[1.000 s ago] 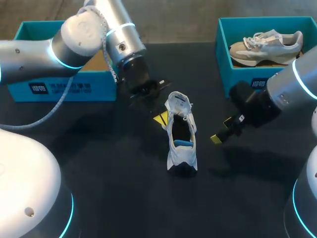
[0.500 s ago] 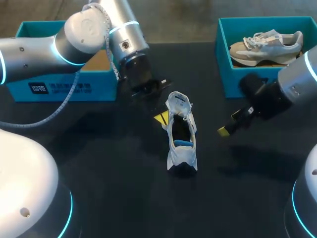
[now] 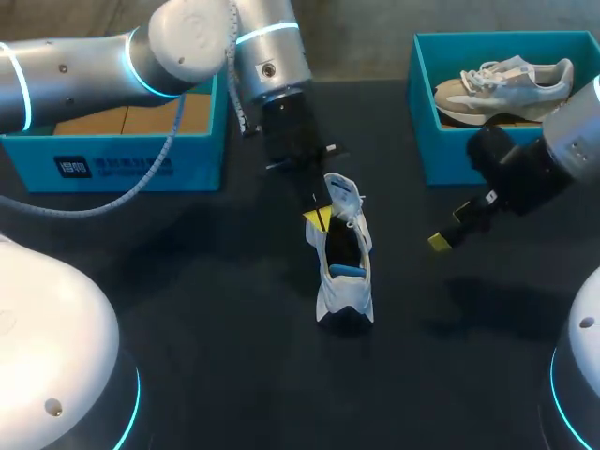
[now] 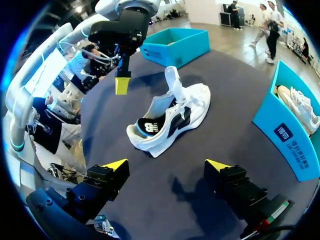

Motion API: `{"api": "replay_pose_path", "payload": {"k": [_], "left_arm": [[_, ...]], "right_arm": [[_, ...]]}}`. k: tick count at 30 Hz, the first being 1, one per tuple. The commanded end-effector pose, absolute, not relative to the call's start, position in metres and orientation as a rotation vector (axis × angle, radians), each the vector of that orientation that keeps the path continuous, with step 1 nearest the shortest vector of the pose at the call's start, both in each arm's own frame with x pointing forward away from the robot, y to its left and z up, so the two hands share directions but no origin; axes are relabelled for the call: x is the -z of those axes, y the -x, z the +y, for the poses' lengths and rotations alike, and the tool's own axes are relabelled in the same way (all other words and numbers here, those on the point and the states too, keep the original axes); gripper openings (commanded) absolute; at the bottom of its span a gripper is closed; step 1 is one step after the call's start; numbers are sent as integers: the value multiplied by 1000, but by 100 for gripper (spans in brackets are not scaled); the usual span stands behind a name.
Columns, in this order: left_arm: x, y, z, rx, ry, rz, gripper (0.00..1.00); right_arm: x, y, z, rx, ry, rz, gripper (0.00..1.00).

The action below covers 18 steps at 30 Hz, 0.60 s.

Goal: Take the shoe out of the shoebox, open the shoe tongue, remove and reinsert the insole, then place the shoe into the shoebox

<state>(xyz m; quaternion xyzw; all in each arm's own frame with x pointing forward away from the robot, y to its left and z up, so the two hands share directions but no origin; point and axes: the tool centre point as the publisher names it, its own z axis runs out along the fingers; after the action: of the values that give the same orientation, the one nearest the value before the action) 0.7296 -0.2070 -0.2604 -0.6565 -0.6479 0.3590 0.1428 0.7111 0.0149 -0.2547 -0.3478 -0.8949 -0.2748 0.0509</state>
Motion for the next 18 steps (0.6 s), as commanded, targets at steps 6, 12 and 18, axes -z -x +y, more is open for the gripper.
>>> {"api": "replay_pose_path", "payload": {"k": [6, 12, 18], "left_arm": [[265, -732, -215, -825, 1959, -1809, 0], [266, -738, -217, -799, 1974, -1821, 0], [264, -747, -211, -791, 1991, -1850, 0]], "right_arm": [[249, -717, 13, 716, 1065, -2728, 100], [249, -716, 10, 700, 1108, -2704, 100], [249, -716, 10, 700, 1108, -2704, 100]]}}
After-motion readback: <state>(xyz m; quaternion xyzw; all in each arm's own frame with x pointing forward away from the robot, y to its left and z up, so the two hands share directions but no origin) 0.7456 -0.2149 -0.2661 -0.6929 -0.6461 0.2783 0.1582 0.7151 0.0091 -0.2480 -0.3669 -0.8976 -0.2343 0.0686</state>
